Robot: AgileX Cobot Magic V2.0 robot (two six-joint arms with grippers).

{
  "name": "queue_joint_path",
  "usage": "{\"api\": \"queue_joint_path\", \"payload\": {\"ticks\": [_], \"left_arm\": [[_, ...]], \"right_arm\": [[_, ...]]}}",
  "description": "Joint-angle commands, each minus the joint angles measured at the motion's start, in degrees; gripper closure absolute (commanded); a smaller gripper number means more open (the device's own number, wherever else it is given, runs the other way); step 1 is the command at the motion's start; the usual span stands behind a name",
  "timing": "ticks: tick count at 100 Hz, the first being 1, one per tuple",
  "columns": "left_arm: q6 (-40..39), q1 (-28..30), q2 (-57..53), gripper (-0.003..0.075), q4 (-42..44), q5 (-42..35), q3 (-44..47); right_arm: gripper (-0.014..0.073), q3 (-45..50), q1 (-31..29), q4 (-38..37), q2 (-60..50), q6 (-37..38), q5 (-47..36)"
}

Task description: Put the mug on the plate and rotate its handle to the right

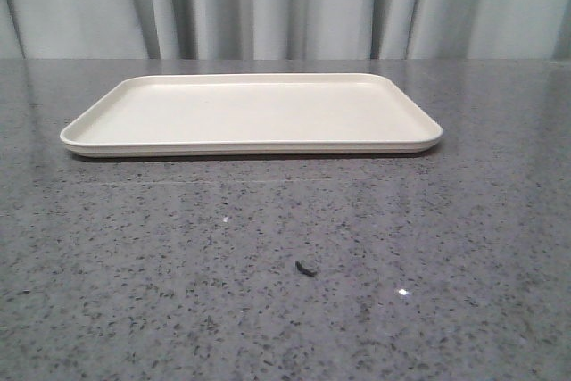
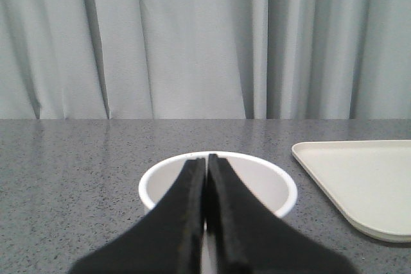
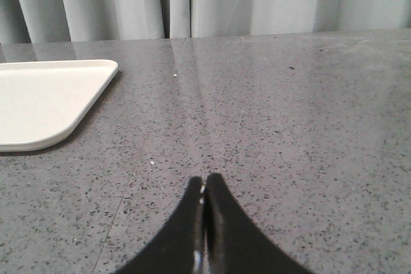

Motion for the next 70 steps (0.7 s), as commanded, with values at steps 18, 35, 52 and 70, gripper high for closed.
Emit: {"api": "queue_joint_path", "payload": {"ticks": [18, 35, 52, 70], "left_arm": [[-0.3, 0.0, -1.9, 0.0739, -0.3, -4.8, 0.2], [-0.3, 0.0, -1.9, 0.0739, -0.3, -4.8, 0.2], [-0.3, 0.0, -1.9, 0.0739, -0.3, -4.8, 0.2], [-0.3, 0.0, -1.9, 0.0739, -0.3, -4.8, 0.2]], "right_arm": [[0.0654, 0.0, -0.2, -0.1, -1.0, -0.3, -4.4], [0.0654, 0.0, -0.2, -0.1, -1.0, -0.3, -4.4], [0.0654, 0.0, -0.2, -0.1, -1.0, -0.3, -4.4], [0.0654, 0.0, -0.2, -9.0, -1.0, -3.1, -4.5]]}}
